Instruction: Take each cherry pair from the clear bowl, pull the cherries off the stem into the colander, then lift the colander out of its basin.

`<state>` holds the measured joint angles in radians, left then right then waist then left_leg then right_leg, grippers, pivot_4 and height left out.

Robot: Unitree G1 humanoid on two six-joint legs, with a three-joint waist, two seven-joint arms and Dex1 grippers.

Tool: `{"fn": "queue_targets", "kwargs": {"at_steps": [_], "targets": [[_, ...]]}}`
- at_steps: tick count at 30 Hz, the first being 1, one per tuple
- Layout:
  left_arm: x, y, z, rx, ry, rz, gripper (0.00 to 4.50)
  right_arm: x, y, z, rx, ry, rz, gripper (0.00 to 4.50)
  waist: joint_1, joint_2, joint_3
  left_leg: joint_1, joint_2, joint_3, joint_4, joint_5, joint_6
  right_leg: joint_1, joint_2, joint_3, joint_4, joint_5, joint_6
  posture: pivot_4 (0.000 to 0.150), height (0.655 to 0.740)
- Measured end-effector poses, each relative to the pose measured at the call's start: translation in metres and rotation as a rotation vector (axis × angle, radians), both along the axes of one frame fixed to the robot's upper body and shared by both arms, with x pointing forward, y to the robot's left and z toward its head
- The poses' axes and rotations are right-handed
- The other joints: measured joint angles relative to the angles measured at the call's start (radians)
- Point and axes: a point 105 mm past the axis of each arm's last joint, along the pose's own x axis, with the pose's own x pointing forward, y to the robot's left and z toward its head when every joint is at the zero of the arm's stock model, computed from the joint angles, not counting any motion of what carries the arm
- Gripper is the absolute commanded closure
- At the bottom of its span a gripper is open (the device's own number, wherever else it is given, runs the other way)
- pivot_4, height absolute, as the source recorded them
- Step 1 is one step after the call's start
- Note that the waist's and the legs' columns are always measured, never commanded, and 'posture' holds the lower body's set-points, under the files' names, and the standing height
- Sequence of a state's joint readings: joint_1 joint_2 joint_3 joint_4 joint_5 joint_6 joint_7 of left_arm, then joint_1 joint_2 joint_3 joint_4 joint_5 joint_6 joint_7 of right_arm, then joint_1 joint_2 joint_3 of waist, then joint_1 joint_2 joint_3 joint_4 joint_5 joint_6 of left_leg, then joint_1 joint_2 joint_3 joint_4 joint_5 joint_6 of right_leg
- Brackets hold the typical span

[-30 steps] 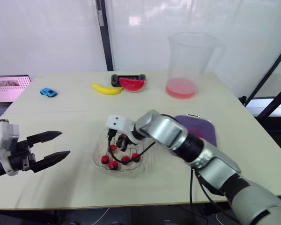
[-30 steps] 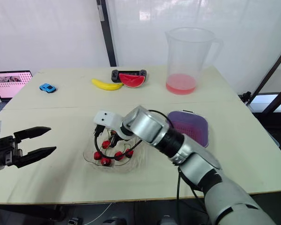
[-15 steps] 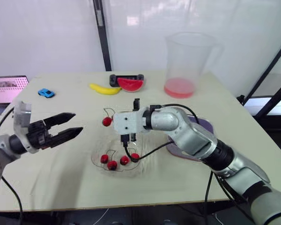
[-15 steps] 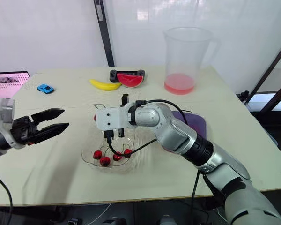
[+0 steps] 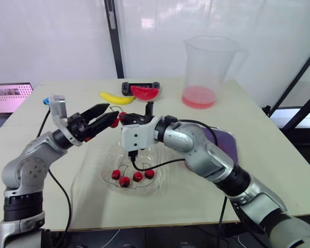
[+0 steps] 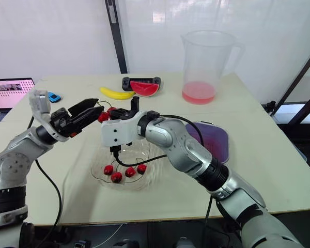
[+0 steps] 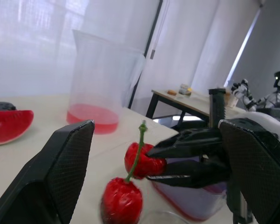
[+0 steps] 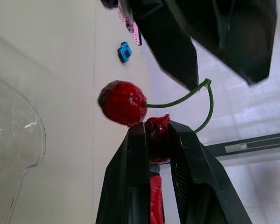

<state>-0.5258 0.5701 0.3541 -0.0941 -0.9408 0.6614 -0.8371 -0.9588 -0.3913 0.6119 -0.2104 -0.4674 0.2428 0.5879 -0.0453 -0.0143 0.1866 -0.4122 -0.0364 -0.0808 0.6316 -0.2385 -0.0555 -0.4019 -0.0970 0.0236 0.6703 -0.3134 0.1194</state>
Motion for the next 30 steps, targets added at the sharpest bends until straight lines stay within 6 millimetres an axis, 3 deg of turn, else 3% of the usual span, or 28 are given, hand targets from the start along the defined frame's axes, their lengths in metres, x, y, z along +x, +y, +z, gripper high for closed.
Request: {"fn": "queue_targets", "kwargs": {"at_steps": [3, 5, 8, 13, 14, 25, 28, 30], "targets": [[0.003, -0.006, 0.000, -0.021, 0.004, -0.013, 0.00, -0.003, 0.002, 0.000, 0.000, -0.004, 0.012, 4.01, 0.001, 0.000, 0.000, 0.000, 0.000, 0.000, 0.000, 0.000, 0.000, 0.000, 0.000, 0.000, 0.000, 0.000, 0.000, 0.150, 0.7400], [0.003, -0.010, 0.001, -0.021, 0.003, -0.026, 0.53, -0.004, 0.003, 0.001, -0.003, -0.009, 0.018, 4.03, 0.001, 0.000, 0.000, 0.000, 0.000, 0.000, 0.000, 0.000, 0.000, 0.000, 0.000, 0.000, 0.000, 0.000, 0.000, 0.150, 0.7400], [0.004, -0.010, 0.001, -0.026, 0.006, -0.027, 1.75, -0.004, 0.002, 0.002, -0.004, -0.014, 0.020, 4.03, 0.001, 0.000, 0.000, 0.000, 0.000, 0.000, 0.000, 0.000, 0.000, 0.000, 0.000, 0.000, 0.000, 0.000, 0.000, 0.150, 0.7400], [0.006, -0.010, 0.002, -0.043, 0.006, -0.032, 4.33, -0.002, -0.001, 0.004, 0.005, -0.022, 0.008, 4.03, 0.001, 0.000, 0.000, 0.000, 0.000, 0.000, 0.000, 0.000, -0.001, 0.000, 0.000, 0.000, 0.000, 0.000, 0.000, 0.150, 0.7400], [0.007, -0.010, 0.003, -0.054, 0.007, -0.034, 4.43, -0.002, -0.001, 0.003, 0.006, -0.017, 0.008, 4.03, 0.001, 0.000, 0.000, 0.000, 0.000, 0.000, 0.000, 0.000, -0.001, 0.000, 0.000, 0.000, 0.000, 0.000, 0.000, 0.150, 0.7400], [0.007, -0.014, 0.006, -0.085, -0.009, -0.048, 4.43, -0.002, -0.002, 0.003, 0.018, -0.005, 0.003, 4.03, 0.001, 0.000, 0.000, 0.000, 0.000, 0.000, 0.000, 0.001, -0.001, 0.001, 0.000, 0.000, 0.000, 0.000, 0.000, 0.150, 0.7400], [0.007, -0.014, 0.006, -0.097, -0.005, -0.049, 3.46, -0.002, -0.002, 0.002, 0.013, -0.001, 0.002, 4.03, 0.001, 0.000, 0.000, 0.000, 0.000, 0.000, 0.000, 0.001, -0.001, 0.001, 0.000, 0.000, 0.000, 0.000, 0.000, 0.150, 0.7400], [0.007, -0.015, 0.006, -0.100, -0.002, -0.048, 2.47, -0.003, -0.001, 0.001, 0.010, 0.005, 0.004, 4.03, 0.001, 0.000, 0.000, 0.000, 0.000, 0.000, 0.000, 0.001, -0.001, 0.001, 0.000, 0.000, 0.000, 0.000, 0.000, 0.150, 0.7400]]}}
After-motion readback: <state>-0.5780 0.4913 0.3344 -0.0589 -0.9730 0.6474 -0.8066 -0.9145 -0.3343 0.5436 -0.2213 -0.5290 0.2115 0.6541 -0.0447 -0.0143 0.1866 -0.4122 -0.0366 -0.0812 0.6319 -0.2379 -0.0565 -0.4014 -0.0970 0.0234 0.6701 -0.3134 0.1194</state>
